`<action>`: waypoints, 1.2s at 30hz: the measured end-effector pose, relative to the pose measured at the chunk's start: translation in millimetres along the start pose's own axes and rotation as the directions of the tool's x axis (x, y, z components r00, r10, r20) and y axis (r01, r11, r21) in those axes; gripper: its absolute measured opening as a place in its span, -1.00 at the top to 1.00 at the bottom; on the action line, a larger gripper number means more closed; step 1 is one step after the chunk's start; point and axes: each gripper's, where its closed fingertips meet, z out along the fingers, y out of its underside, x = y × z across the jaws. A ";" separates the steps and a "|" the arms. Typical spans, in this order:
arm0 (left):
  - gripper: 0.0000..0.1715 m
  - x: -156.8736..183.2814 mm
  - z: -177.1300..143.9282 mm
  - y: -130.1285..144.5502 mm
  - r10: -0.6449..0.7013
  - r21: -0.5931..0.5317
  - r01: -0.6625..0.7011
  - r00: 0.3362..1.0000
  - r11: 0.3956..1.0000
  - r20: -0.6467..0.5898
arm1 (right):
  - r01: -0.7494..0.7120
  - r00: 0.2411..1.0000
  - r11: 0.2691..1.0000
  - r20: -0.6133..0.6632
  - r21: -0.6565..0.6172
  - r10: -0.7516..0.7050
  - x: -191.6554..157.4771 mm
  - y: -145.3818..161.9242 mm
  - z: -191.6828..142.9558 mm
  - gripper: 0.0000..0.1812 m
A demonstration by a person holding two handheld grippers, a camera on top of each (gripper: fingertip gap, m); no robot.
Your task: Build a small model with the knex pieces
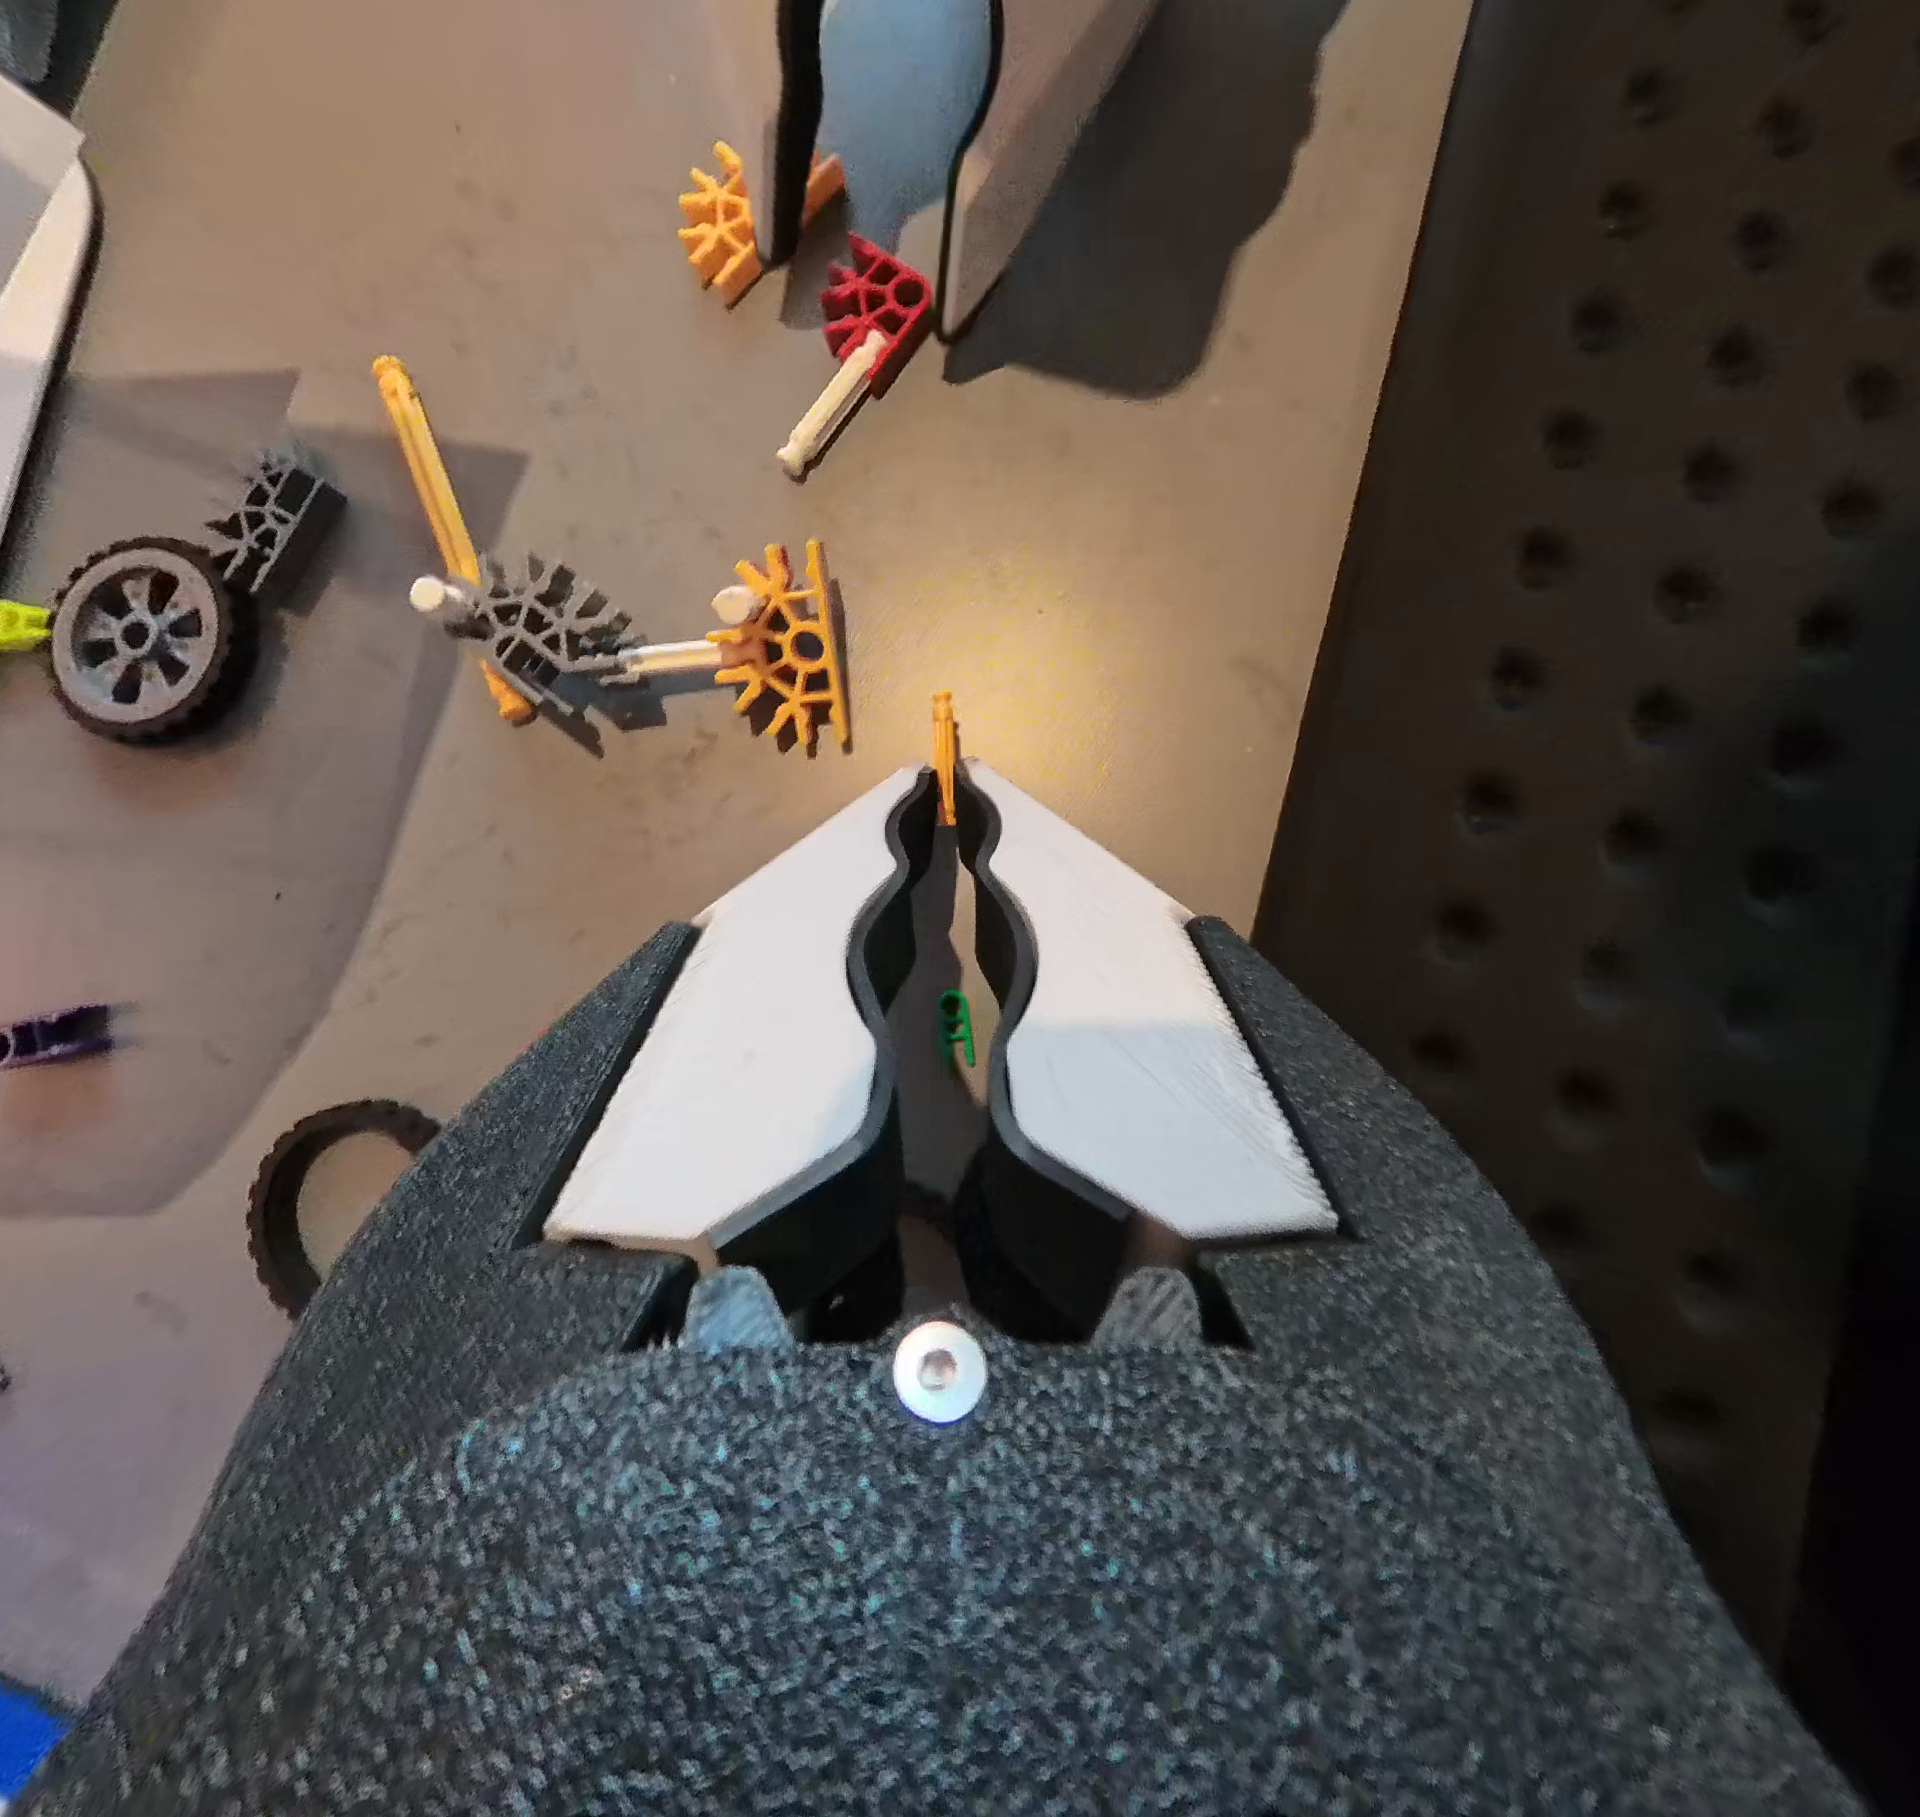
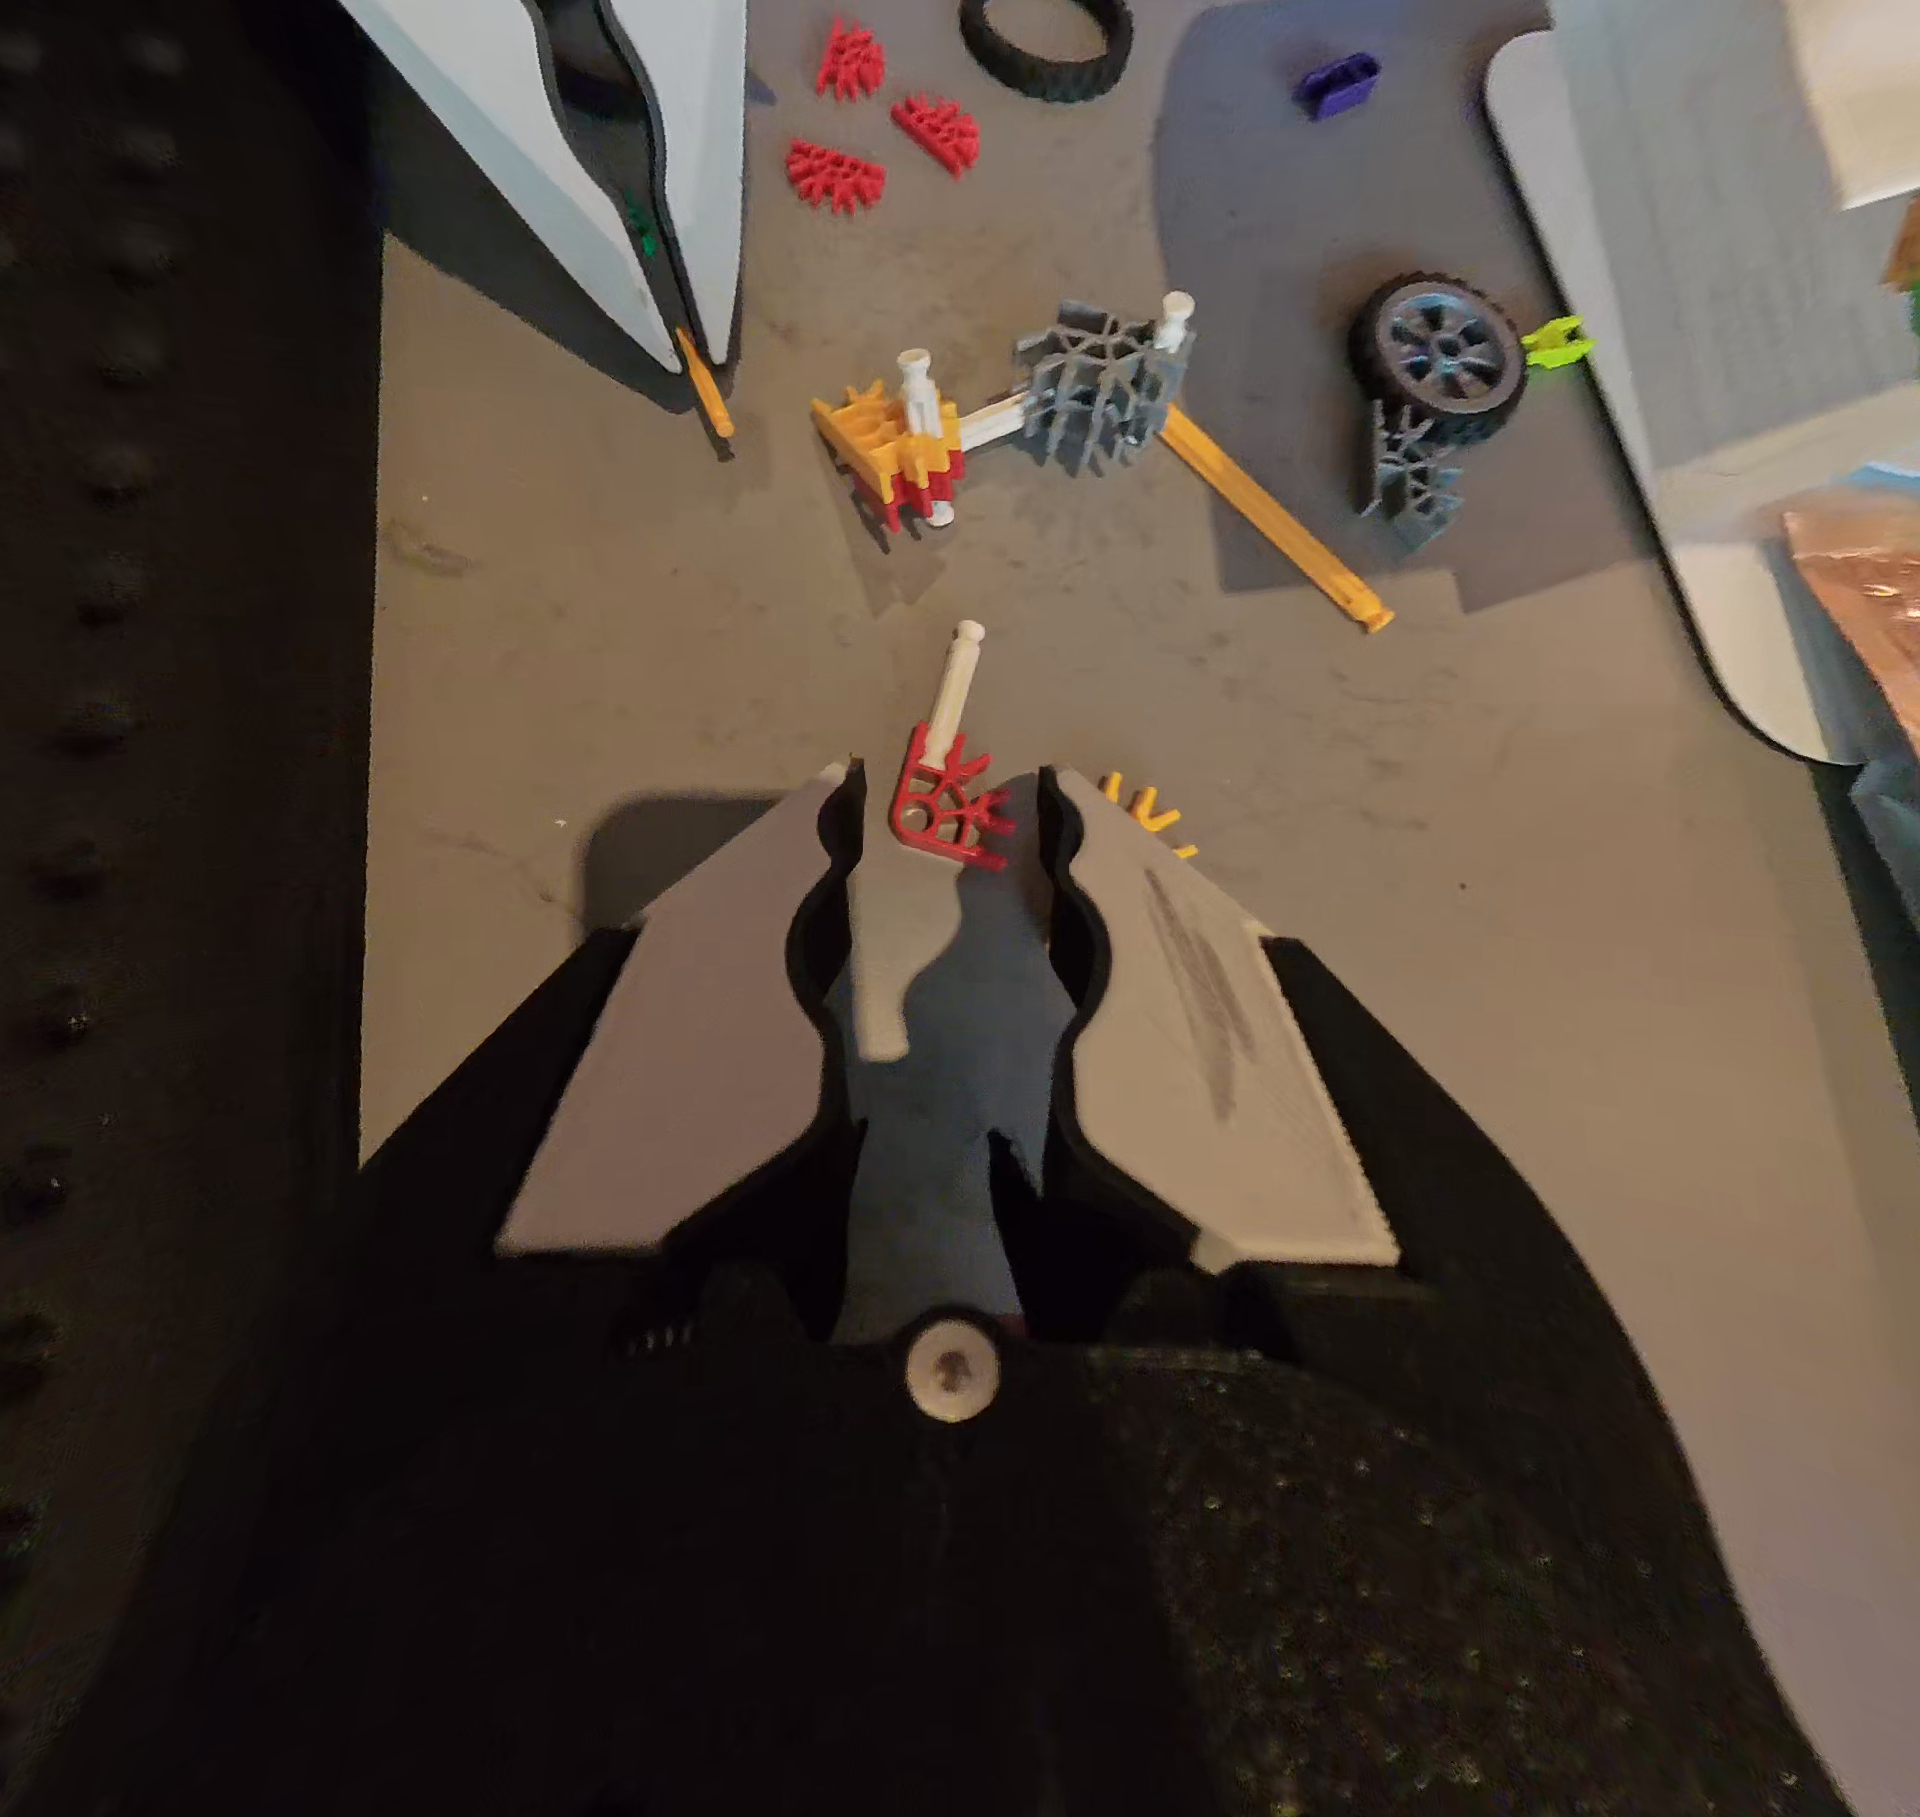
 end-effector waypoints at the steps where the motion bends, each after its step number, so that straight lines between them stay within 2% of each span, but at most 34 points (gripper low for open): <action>1: 0.99 0.9 1.3 -1.3 0.003 -0.001 -0.003 1.000 1.000 -0.003 | 0.001 1.000 1.000 0.009 -0.007 -0.001 -1.9 0.8 1.5 0.65; 8: 0.99 10.3 10.9 -10.1 0.026 0.008 -0.026 0.999 1.000 -0.046 | 0.020 0.997 1.000 0.081 -0.017 -0.019 -18.0 0.2 5.0 0.72; 16: 0.98 18.2 22.4 -17.0 0.063 -0.012 -0.064 0.994 0.998 -0.084 | 0.042 0.997 0.999 0.072 -0.026 -0.040 -20.1 -1.2 6.6 0.73; 22: 0.78 14.6 20.5 -16.6 0.056 -0.007 -0.056 0.996 0.998 -0.065 | 0.055 0.996 0.998 0.072 -0.025 -0.053 -20.7 -1.3 6.0 0.75; 28: 0.77 6.5 3.2 -20.3 0.066 0.037 -0.064 0.997 0.997 -0.032 | 0.061 0.996 0.998 0.063 0.025 -0.063 -19.5 -10.0 -1.2 0.75; 33: 0.73 -12.6 -21.7 -0.2 0.031 0.000 -0.031 0.998 1.000 0.052 | 0.071 0.994 0.995 0.078 0.065 -0.076 -23.5 -16.7 -8.4 0.75; 36: 0.72 -24.5 -44.5 19.6 -0.023 -0.057 0.029 0.995 0.998 0.092 | 0.082 0.993 0.996 0.078 0.036 -0.084 -24.5 -12.4 -5.2 0.75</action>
